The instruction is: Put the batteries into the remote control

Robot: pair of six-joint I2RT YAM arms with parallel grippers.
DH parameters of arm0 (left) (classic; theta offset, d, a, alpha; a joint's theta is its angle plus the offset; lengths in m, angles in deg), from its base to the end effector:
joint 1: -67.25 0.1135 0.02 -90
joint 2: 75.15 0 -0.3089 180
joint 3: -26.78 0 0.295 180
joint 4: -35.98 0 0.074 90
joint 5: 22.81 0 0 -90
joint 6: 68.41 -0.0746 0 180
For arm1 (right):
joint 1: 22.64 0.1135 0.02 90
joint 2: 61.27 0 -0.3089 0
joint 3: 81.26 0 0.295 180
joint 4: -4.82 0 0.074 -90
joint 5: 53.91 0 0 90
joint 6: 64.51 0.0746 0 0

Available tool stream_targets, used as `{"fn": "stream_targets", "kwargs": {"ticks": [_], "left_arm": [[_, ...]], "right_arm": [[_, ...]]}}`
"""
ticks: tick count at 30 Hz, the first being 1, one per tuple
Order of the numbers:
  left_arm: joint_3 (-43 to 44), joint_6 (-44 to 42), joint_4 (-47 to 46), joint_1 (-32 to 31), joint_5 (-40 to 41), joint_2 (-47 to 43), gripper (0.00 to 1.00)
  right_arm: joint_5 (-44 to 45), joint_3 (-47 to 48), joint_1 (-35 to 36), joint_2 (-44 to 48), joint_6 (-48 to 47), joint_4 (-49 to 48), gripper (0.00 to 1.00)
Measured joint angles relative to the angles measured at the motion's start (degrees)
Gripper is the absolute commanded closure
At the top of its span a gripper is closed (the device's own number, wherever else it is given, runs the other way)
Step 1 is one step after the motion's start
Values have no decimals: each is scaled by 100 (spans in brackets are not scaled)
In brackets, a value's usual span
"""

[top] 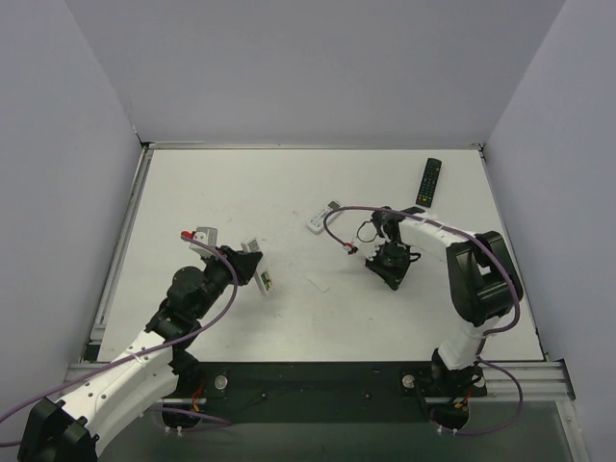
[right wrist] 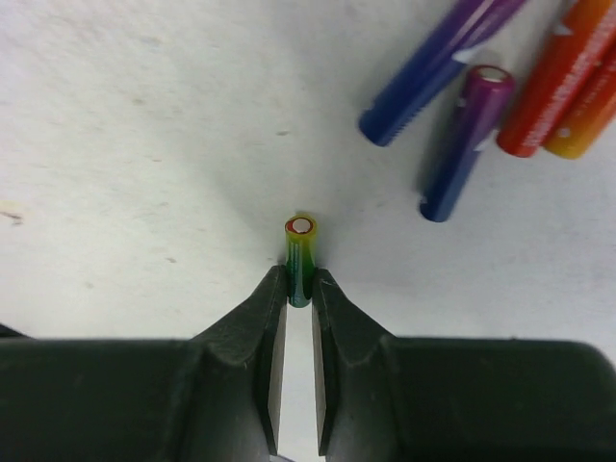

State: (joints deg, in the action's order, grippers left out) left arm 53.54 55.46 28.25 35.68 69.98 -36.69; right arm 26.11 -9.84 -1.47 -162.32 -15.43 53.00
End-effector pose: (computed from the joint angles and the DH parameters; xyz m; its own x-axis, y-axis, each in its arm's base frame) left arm 0.1852 -0.1095 0.2355 -0.3173 -0.4583 -0.8302 0.3670 0.7479 -0.5532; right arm 0.3373 0.1445 0.1267 -0.4334 -0.8596 -0.2705 -0.8916 0.4528 -0.0103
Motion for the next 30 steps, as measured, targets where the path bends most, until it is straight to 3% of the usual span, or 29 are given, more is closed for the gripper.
{"fn": "stream_targets", "kwargs": {"ticks": [7,13,22,30], "left_arm": [[0,96,-101,0,-4,68,100],[-48,514,-636,0,-105,424,100],[-149,1670,-1941,170,-391,1167,100],[-144,2643,-2736,205,-592,1853,100]], "right_arm": [[-584,2,337,839,879,155,100],[-1187,863,957,1390,1996,232,100],[-1725,2291,1873,1237,3989,262,100],[-1790,3241,2326,787,5042,621,100]]}}
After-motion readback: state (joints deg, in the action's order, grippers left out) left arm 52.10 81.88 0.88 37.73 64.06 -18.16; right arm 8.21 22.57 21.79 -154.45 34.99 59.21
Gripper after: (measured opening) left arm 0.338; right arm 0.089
